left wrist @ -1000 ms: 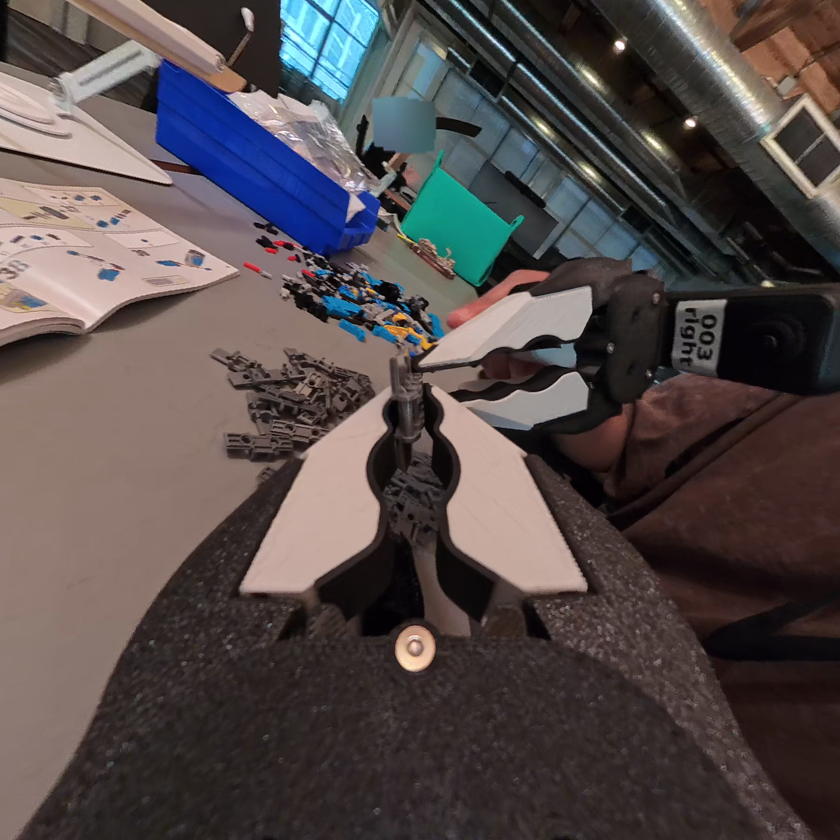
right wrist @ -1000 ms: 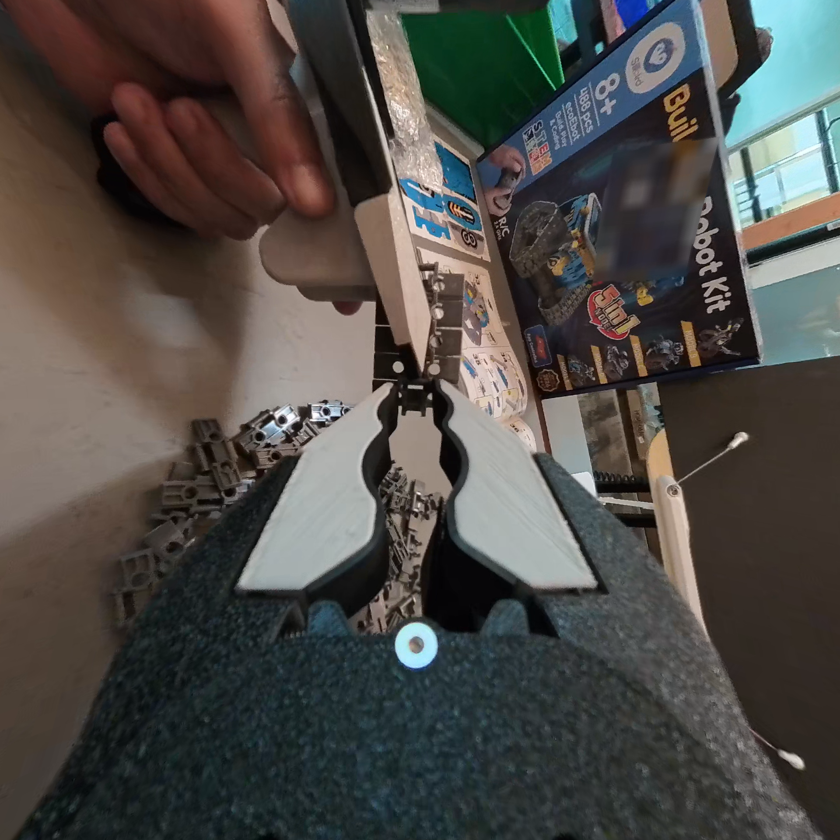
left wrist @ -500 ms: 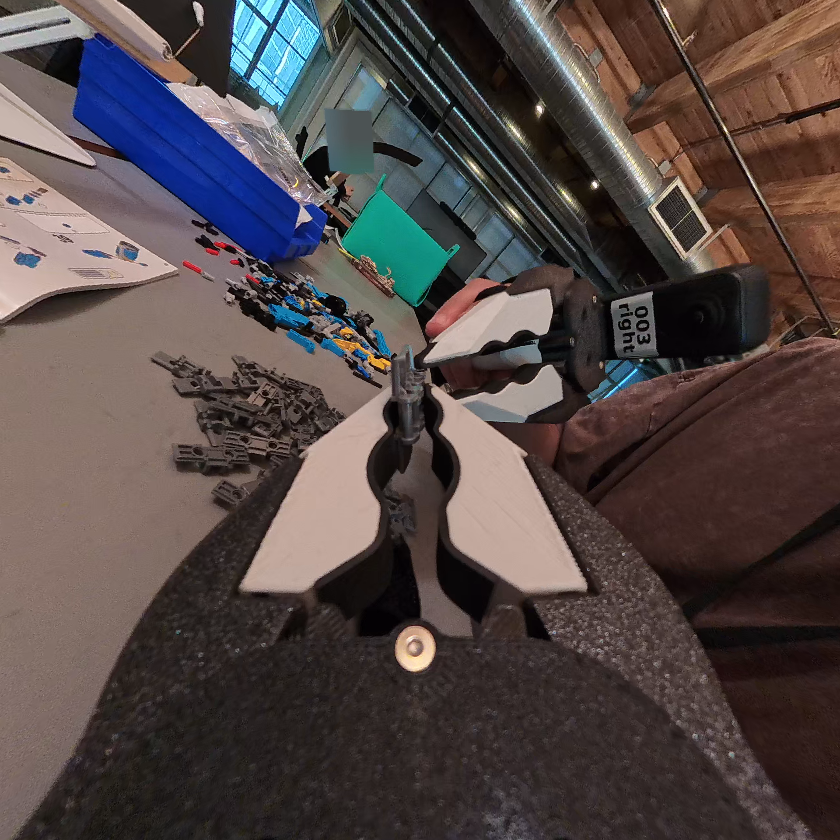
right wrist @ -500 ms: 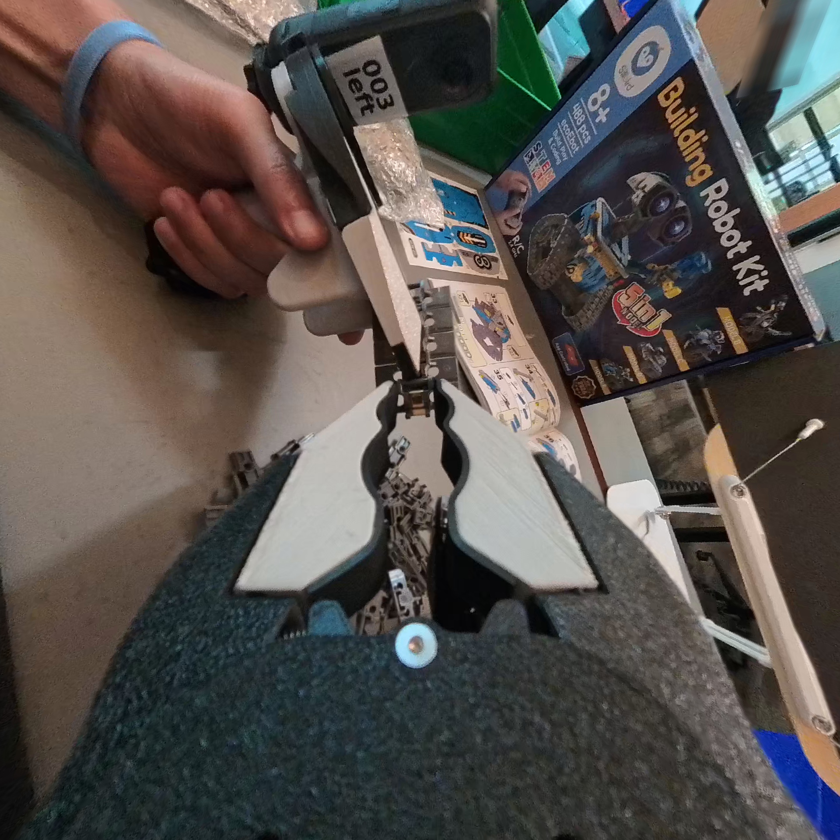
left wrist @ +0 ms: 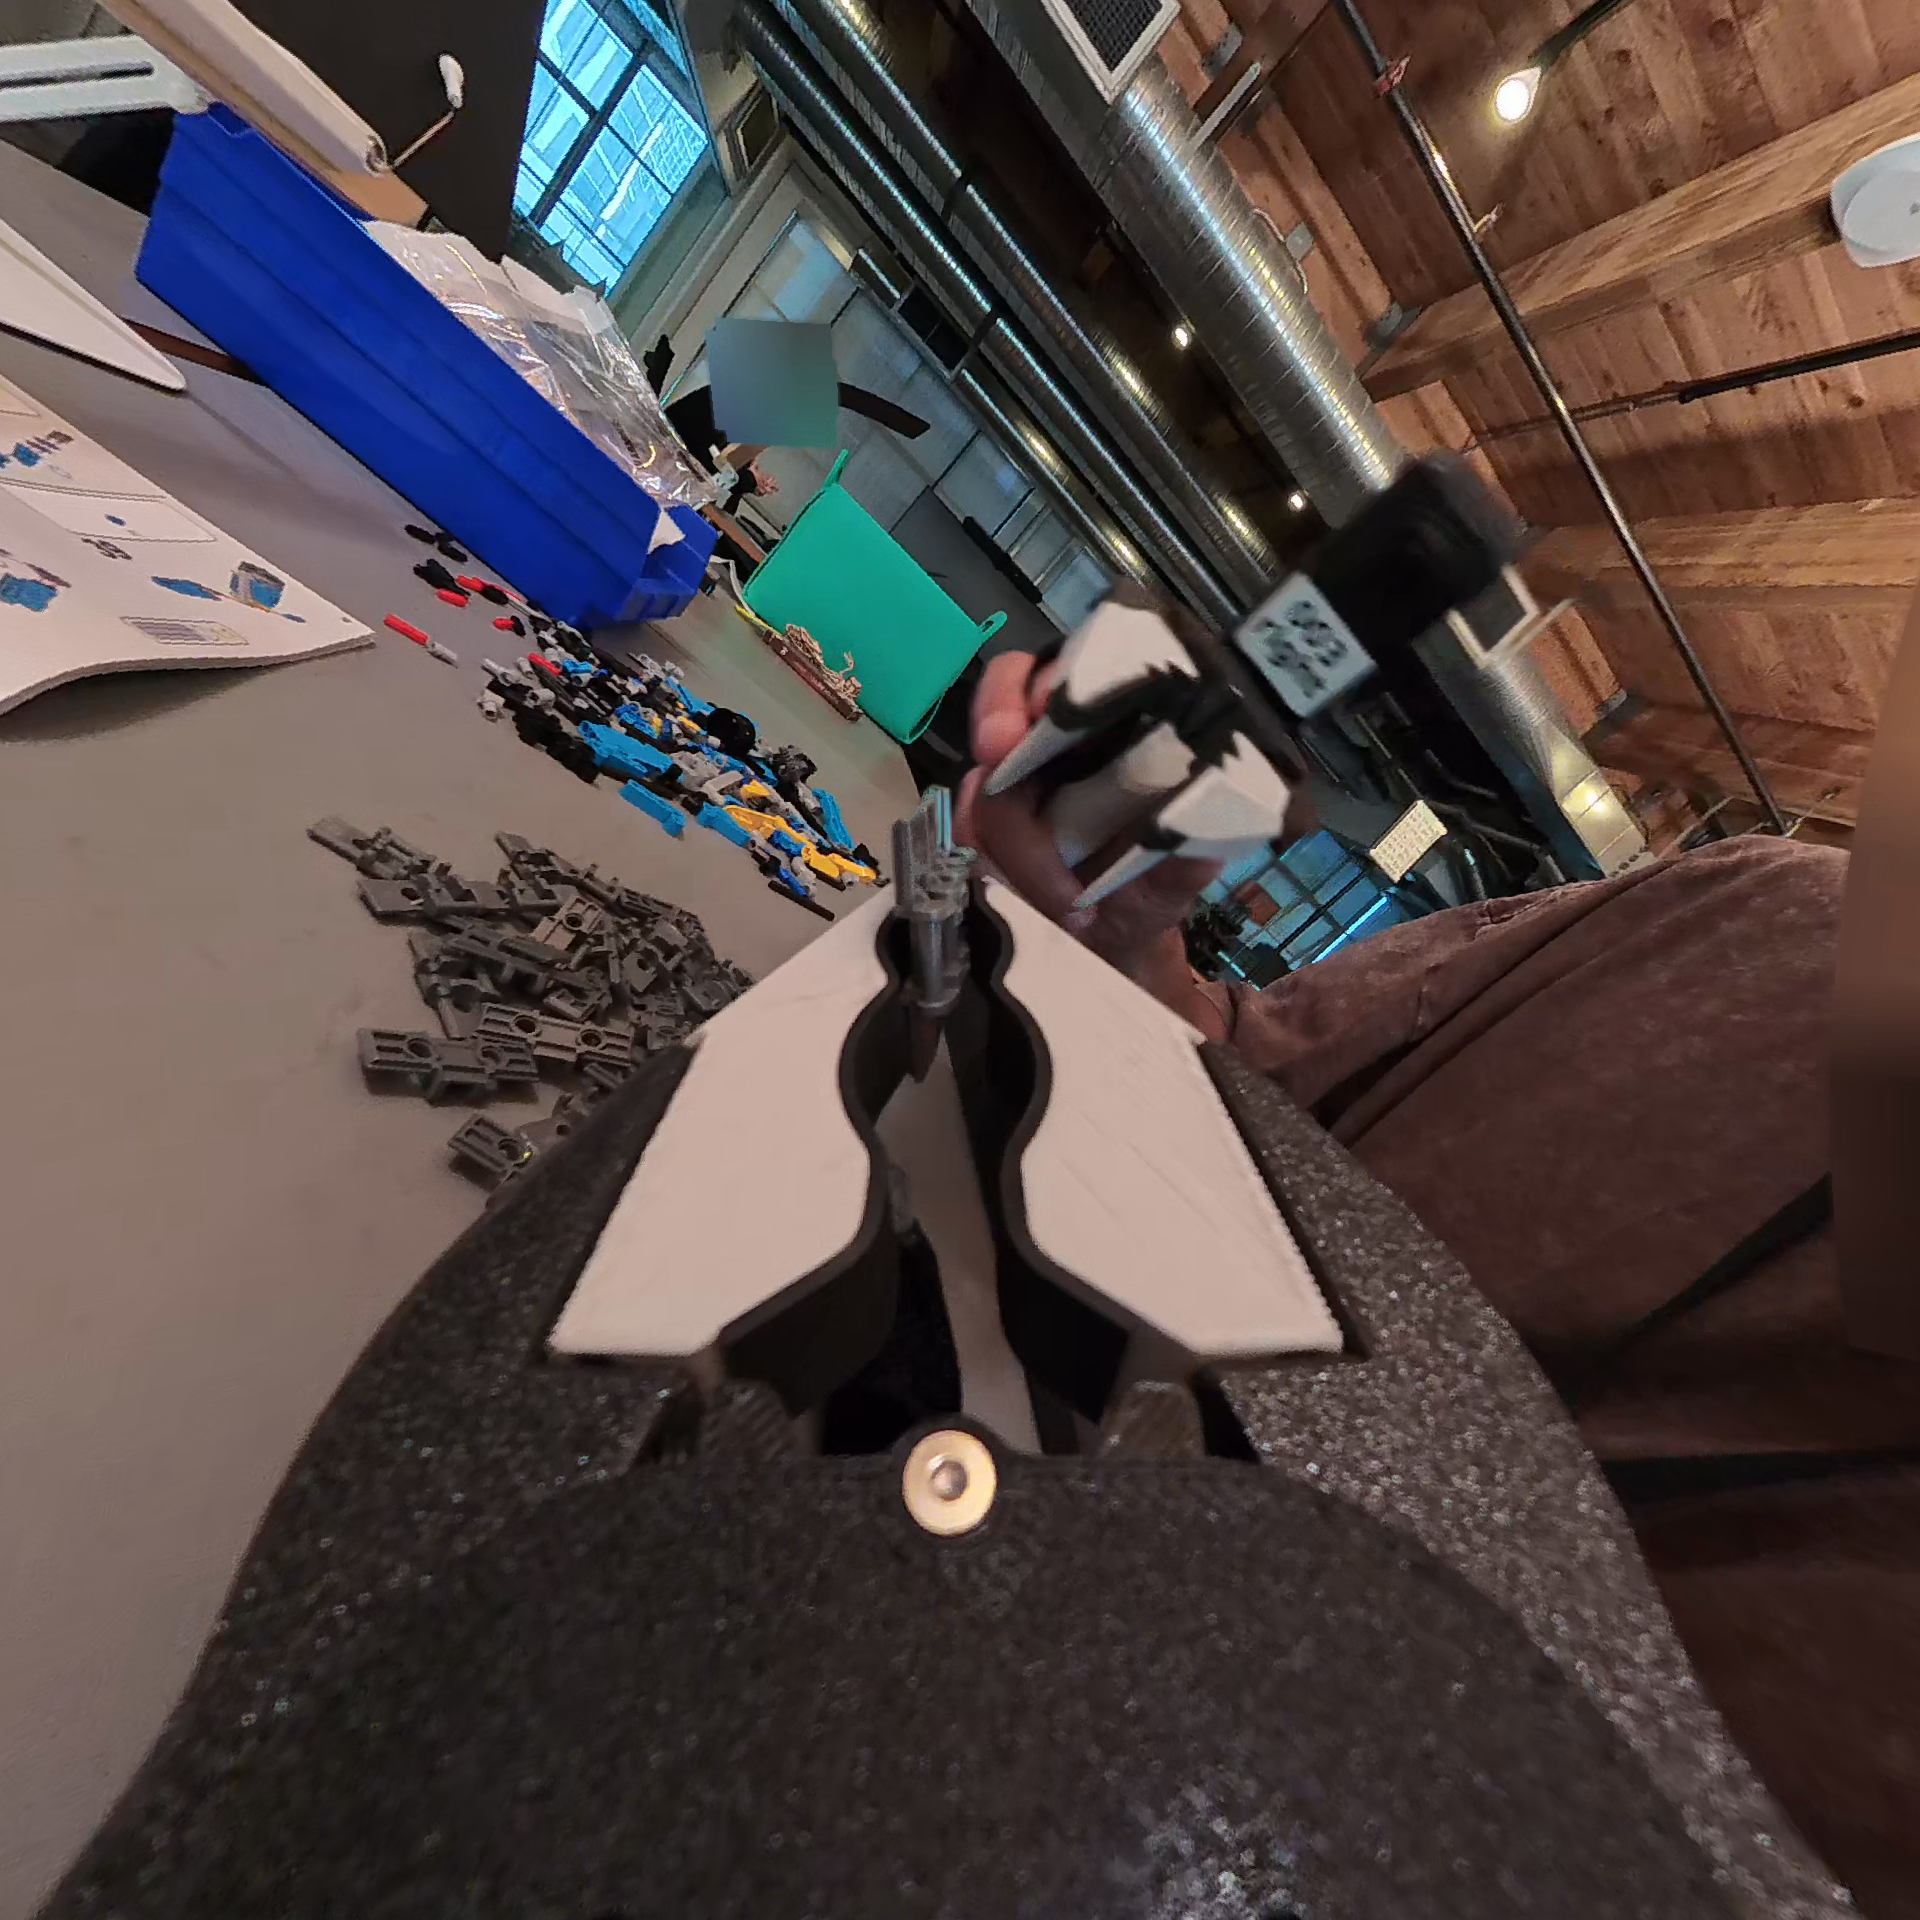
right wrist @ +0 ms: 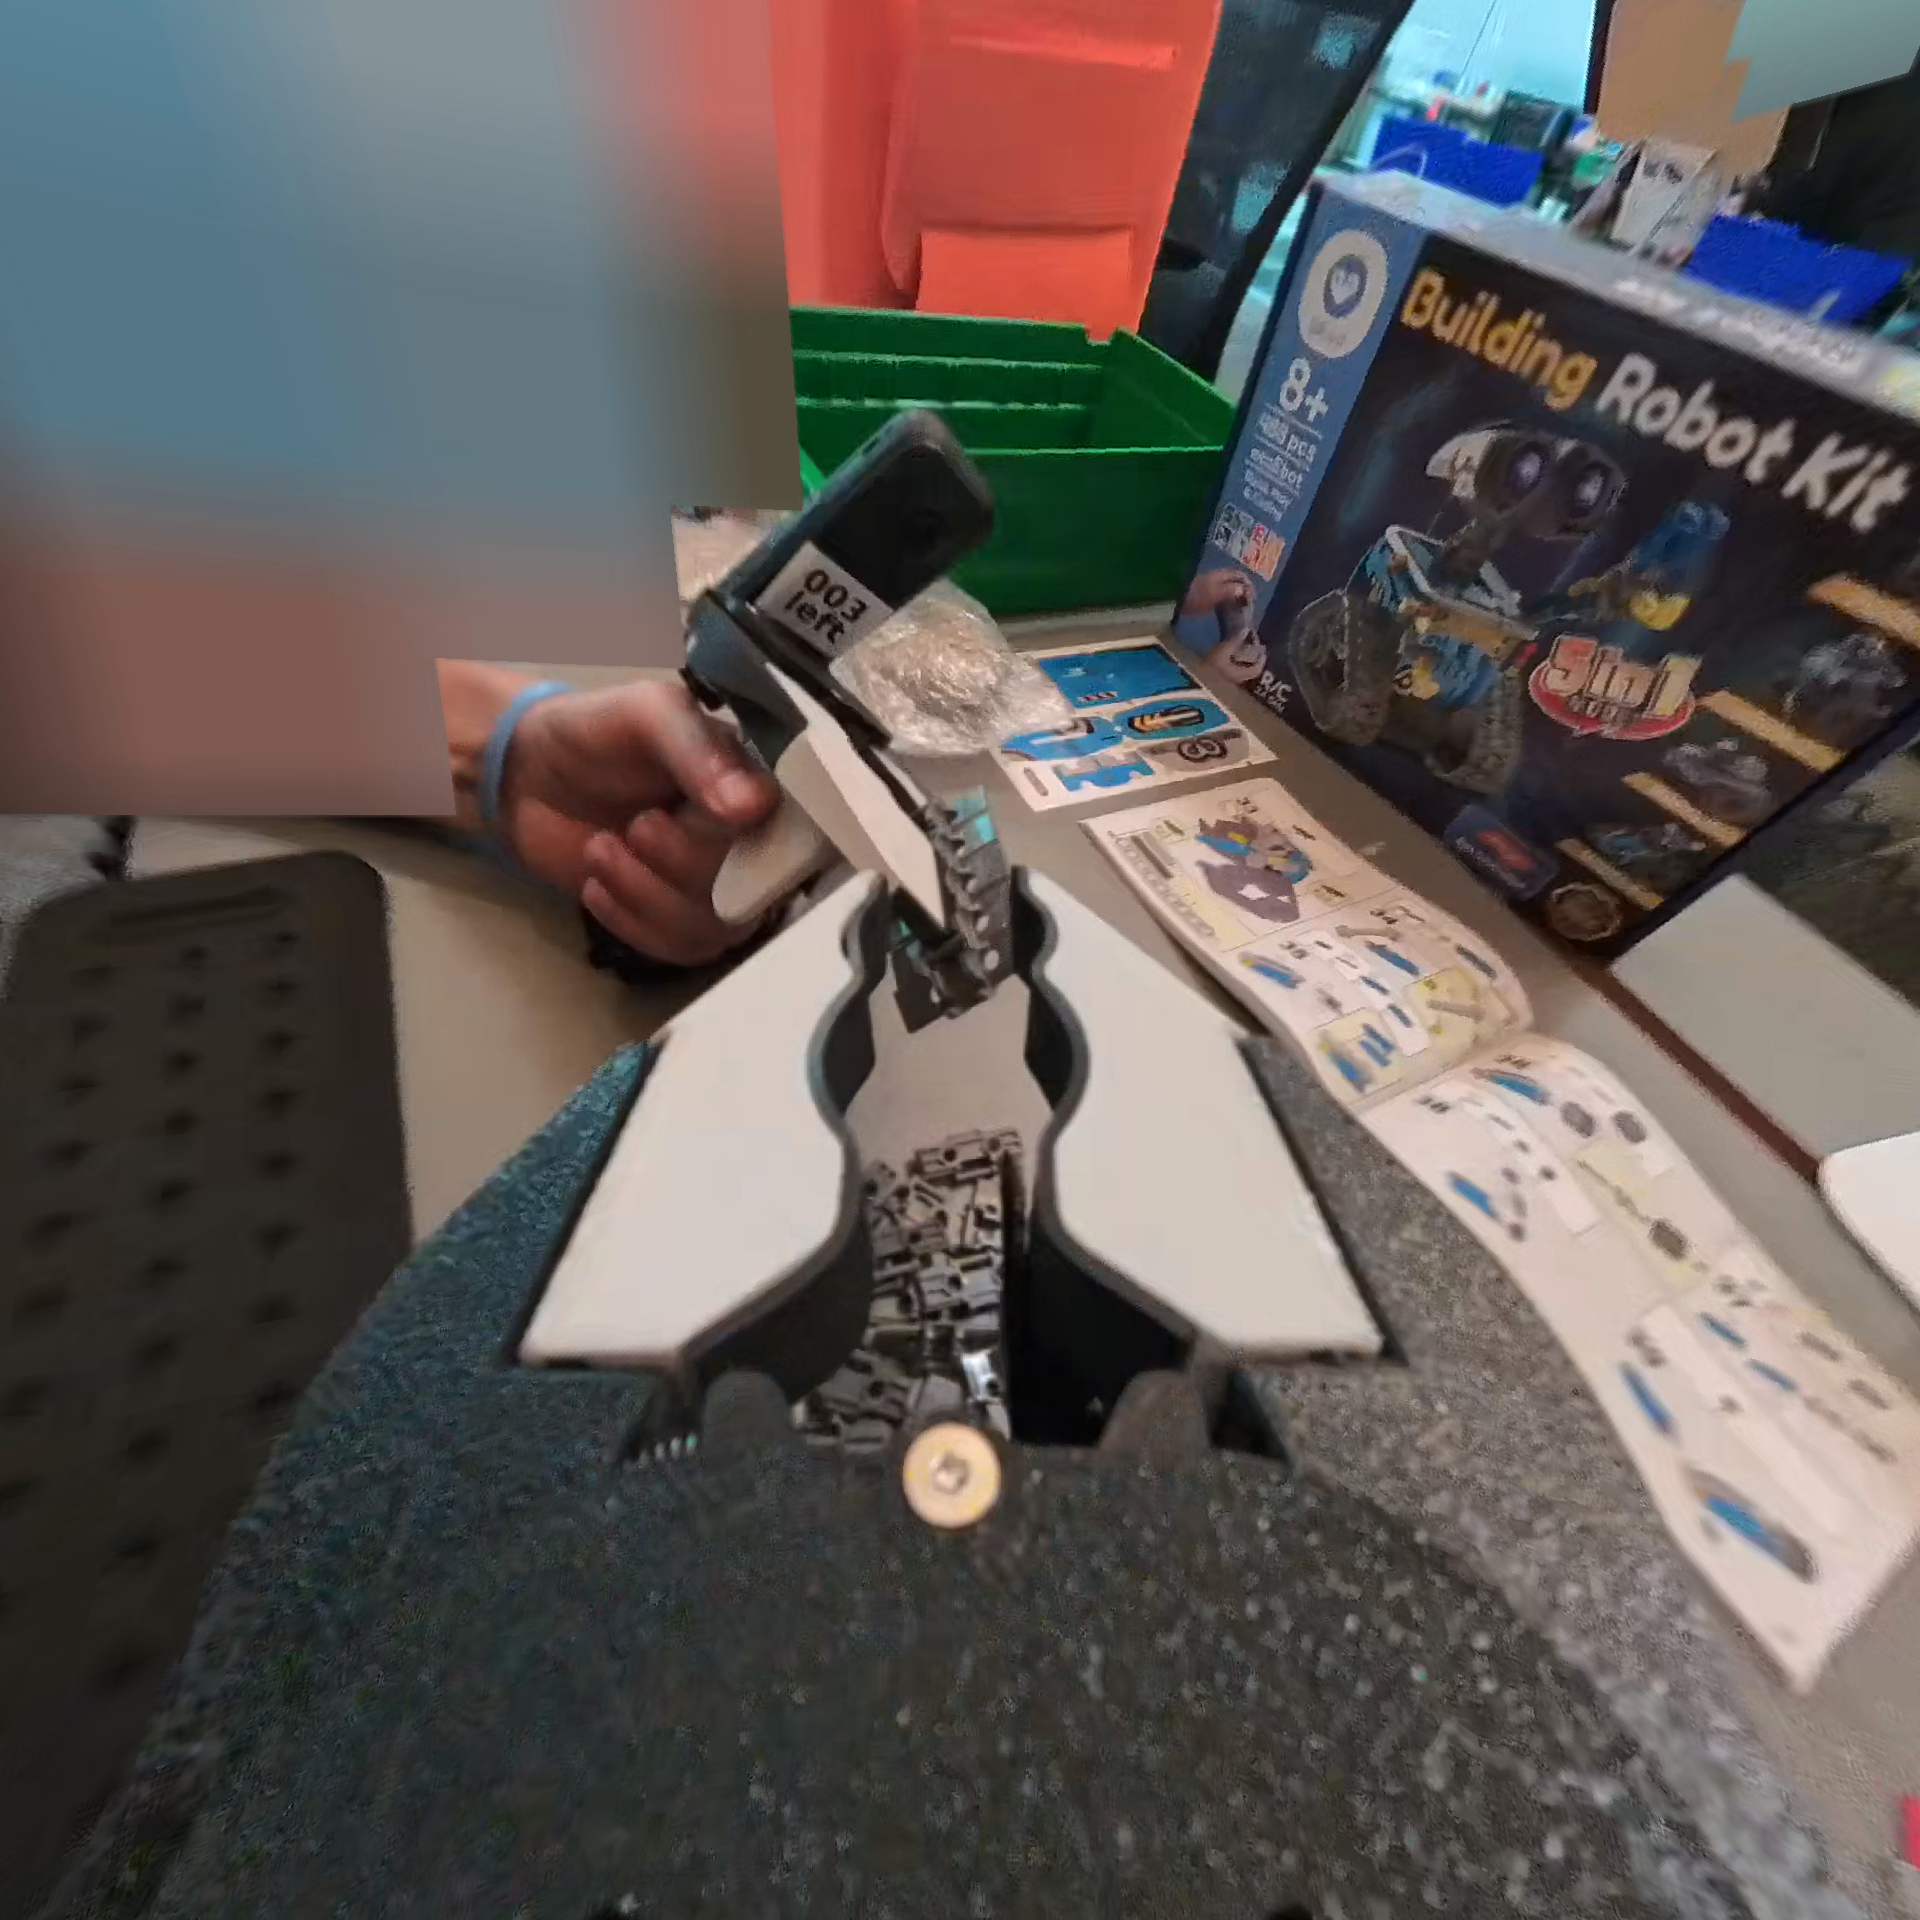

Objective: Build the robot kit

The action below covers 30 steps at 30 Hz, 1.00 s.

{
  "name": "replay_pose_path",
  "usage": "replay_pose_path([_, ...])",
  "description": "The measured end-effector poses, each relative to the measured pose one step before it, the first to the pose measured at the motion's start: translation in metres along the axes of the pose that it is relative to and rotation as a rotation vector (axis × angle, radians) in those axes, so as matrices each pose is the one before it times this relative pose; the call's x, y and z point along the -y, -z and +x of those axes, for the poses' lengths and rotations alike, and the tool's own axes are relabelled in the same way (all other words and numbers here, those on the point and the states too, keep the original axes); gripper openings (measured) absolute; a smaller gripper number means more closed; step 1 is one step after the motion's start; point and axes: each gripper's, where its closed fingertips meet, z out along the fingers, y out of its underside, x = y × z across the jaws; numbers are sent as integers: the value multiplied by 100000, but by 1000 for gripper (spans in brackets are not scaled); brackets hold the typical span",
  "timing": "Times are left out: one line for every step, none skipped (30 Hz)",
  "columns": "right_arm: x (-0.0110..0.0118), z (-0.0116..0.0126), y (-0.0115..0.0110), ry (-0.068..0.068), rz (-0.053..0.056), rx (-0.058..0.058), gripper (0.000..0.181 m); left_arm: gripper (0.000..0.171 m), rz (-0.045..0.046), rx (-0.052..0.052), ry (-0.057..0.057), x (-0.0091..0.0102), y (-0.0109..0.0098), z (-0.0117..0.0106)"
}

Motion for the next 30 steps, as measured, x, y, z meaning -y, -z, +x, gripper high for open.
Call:
replay_pose_path([-154,517,145,-10692,2231,3318,27,7,293,-701,228,26,-7,104])
replay_pose_path([-420,581,-36,-12836,1730,4056,33,6,315,-572,-22,9,-37,110])
replay_pose_path([-462,232,-186,-13807,1554,6761,35,7,200,-542,-90,-22,-35,114])
replay_pose_path([-350,-113,-256,-13015,1867,8505,38,7,-32,-276,-152,-51,-67,84])
replay_pose_path([-274,-107,-249,-9850,2003,7138,38,7,-274,-65,-184,-83,-63,31])
replay_pose_path([-346,97,-217,-5490,1193,3948,36,7,-436,48,-315,-106,-48,23])
replay_pose_path([-423,110,-236,-2133,74,2112,33,7,-72,-29,-292,-37,-33,45])
replay_pose_path([-479,122,-269,-674,-972,694,32,7,-65,-501,5,-28,-29,95])
replay_pose_path([-236,69,-220,101,-83,175,28,7,-40,-275,77,-32,-23,49])
replay_pose_path([-123,2,-148,587,173,182,24,7,67,-335,31,-25,-25,64])
replay_pose_path([-36,-26,-77,592,403,457,19,7,2,-435,67,-33,-38,73])
replay_pose_path([197,-70,30,19,1704,777,16,7,464,-4,144,62,21,-13])
replay_pose_path([78,-13,4,-212,872,495,14,7,172,-128,132,21,41,4])
replay_pose_path([-11,-39,-21,220,182,638,13,7,54,-55,-842,-11,26,54])
replay_pose_path([48,-137,5,244,609,1004,11,7,98,-72,-1470,-11,9,121])
replay_pose_path([-14,-81,14,-708,130,1065,10,7,-13,202,-1776,-50,-2,101])
replay_pose_path([-64,-82,26,-1668,-340,1875,10,7,102,406,-2499,-90,-13,124])
replay_pose_path([-74,-187,26,-1519,-97,2317,9,7,48,-626,-1676,-101,-20,255])
replay_pose_path([-85,-251,27,-1481,-153,2603,10,7,-374,-842,-261,-114,-22,207])
replay_pose_path([-94,45,55,-598,112,385,9,7,-255,301,-241,-95,-28,-35])
replay_pose_path([-86,75,29,-440,328,146,10,7,-350,332,-205,-81,-14,-51])
replay_pose_path([-60,-5,31,-1136,383,883,10,7,-366,467,-969,-80,-20,20])
replay_pose_path([-55,-43,14,-508,348,963,9,7,-247,449,-912,-78,-5,23])
replay_pose_path([-44,-10,38,697,400,436,9,7,-199,324,-626,-57,-33,18])
replay_pose_path([-67,100,35,1583,289,-588,9,7,-202,523,112,-50,-16,-98])
replay_pose_path([30,109,36,-1023,740,-201,9,6,345,729,130,24,-31,-131])
replay_pose_path([77,134,25,-196,1268,-1069,8,6,541,537,174,71,-13,-98])
replay_pose_path([51,80,-11,1649,756,-2308,8,6,467,501,92,52,13,-98])
replay_pose_path([97,150,34,7427,580,-5912,8,6,578,1187,-1486,57,-24,-63])
replay_pose_path([71,-70,64,9069,-317,-5419,8,7,180,958,-2312,9,-36,48])
